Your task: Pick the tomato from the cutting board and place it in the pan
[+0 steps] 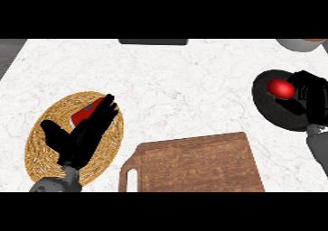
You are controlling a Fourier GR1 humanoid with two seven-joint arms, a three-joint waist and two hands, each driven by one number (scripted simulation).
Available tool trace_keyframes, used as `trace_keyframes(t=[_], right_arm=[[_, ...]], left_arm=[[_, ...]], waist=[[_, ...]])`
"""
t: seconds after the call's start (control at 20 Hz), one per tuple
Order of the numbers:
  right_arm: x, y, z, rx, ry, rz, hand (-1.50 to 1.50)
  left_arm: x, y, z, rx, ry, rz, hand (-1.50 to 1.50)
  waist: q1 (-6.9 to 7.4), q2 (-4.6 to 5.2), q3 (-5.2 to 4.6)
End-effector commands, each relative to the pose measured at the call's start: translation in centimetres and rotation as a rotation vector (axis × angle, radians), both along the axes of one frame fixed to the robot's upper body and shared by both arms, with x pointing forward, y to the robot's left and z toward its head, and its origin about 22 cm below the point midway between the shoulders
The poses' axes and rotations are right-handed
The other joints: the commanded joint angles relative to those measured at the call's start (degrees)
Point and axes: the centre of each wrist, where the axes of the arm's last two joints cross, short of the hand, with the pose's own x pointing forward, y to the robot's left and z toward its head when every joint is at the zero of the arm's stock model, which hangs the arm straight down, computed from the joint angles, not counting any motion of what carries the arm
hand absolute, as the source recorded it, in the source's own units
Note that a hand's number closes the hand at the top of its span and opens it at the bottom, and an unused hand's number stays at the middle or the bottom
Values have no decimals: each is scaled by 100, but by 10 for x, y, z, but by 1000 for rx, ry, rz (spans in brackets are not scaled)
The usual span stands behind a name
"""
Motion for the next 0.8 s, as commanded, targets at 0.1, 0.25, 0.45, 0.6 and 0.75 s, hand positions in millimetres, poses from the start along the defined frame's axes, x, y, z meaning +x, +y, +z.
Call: trace_keyframes(t=[0.1, 0.25, 0.45, 0.6, 0.75], right_arm=[[31, -29, -19, 23, 1, -26, 150], [52, -32, -1, 25, -33, -34, 150], [33, -70, -15, -60, 247, -150, -150], [42, -47, -28, -60, 335, -99, -150], [35, -57, -34, 19, 320, -48, -150]], left_arm=[[-5, 13, -2, 2, -3, 0, 0], [21, -5, 5, 7, -14, -5, 0], [7, -7, 4, -10, -18, -55, 0], [16, -4, -4, 11, -7, -41, 0], [13, 2, -5, 9, -14, -45, 0]], waist=[[41, 13, -1], [54, 49, 2], [225, 89, -5], [251, 128, 4], [251, 135, 19]])
